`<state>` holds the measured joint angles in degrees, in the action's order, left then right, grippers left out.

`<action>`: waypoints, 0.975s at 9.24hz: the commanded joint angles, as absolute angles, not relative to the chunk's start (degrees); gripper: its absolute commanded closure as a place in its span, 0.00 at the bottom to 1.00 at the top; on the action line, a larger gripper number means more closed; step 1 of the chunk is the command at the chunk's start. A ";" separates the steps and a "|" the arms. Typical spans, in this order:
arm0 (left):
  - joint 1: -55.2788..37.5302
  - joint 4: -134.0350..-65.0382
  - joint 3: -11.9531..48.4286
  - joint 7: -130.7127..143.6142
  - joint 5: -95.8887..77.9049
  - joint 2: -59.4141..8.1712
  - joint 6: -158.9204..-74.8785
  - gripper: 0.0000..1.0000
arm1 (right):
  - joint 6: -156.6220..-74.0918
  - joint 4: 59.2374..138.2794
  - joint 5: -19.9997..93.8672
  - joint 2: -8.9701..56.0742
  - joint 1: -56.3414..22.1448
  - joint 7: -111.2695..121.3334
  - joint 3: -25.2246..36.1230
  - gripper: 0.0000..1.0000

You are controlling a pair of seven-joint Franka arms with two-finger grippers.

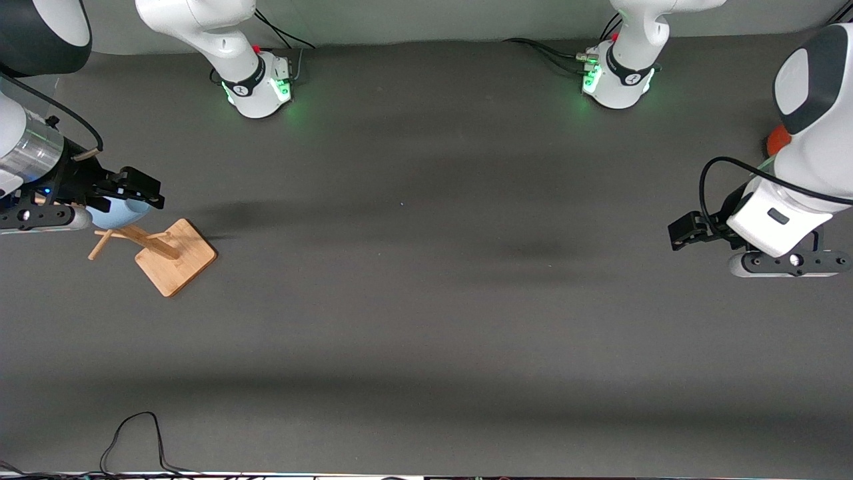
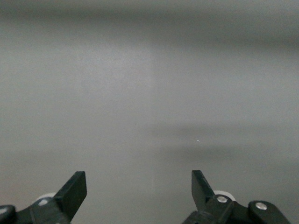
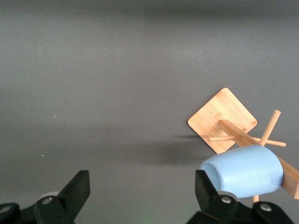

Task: Rotate and upright cup with both arms
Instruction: 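Move the right gripper to the light blue cup on the stand peg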

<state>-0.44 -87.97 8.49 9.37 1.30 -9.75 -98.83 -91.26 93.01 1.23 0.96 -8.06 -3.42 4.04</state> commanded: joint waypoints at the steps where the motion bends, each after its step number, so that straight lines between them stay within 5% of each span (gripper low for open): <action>1: -1.14 -87.63 8.00 10.28 1.23 -9.58 -98.09 0.00 | -90.26 91.23 0.53 1.93 -8.61 -5.01 3.96 0.00; 9: -1.23 -87.63 8.00 10.28 1.23 -9.58 -98.00 0.00 | -90.18 90.88 0.61 2.90 -8.00 -5.53 4.66 0.00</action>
